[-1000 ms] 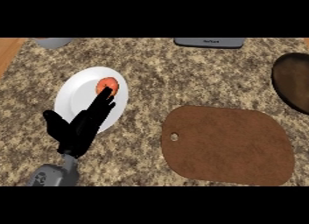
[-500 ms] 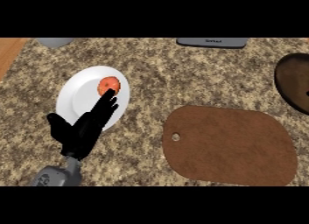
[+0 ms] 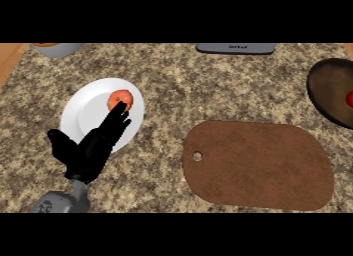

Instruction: Pick the tomato from the cutting board and place it in the pan

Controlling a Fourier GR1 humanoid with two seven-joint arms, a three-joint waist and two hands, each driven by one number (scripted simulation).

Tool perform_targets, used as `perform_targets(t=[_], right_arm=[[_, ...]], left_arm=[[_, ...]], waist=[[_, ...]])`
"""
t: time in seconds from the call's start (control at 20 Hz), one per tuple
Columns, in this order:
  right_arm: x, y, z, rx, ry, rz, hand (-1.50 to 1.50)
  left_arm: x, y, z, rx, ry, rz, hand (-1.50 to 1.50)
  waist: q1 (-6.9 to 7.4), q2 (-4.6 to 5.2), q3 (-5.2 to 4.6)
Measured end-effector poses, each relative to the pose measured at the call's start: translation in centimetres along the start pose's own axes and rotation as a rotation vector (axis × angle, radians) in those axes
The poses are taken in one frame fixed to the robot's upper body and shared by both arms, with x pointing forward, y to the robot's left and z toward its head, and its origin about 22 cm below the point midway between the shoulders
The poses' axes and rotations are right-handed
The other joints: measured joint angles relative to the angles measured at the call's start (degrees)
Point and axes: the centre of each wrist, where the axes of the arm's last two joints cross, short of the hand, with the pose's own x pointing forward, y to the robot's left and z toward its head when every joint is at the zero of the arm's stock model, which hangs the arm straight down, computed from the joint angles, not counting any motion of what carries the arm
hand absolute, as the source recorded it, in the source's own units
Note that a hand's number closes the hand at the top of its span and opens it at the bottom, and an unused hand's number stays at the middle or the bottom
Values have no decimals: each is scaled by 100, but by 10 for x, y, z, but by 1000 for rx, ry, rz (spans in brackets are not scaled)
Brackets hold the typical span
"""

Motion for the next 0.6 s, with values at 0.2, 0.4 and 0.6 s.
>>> perform_targets(t=[0.2, 0.4, 0.6], right_arm=[[-27, -17, 1, 82, 20, -104, -150], [-52, -43, -1, 161, 3, -169, -150], [-79, -65, 5, 232, -20, -226, -150]], left_arm=[[-4, 1, 3, 5, 4, 3, 0], [-3, 4, 3, 11, 9, 4, 0], [-5, 3, 4, 14, 7, 4, 0]], waist=[[-46, -24, -15], [-86, -38, -21], [-128, -67, -30]])
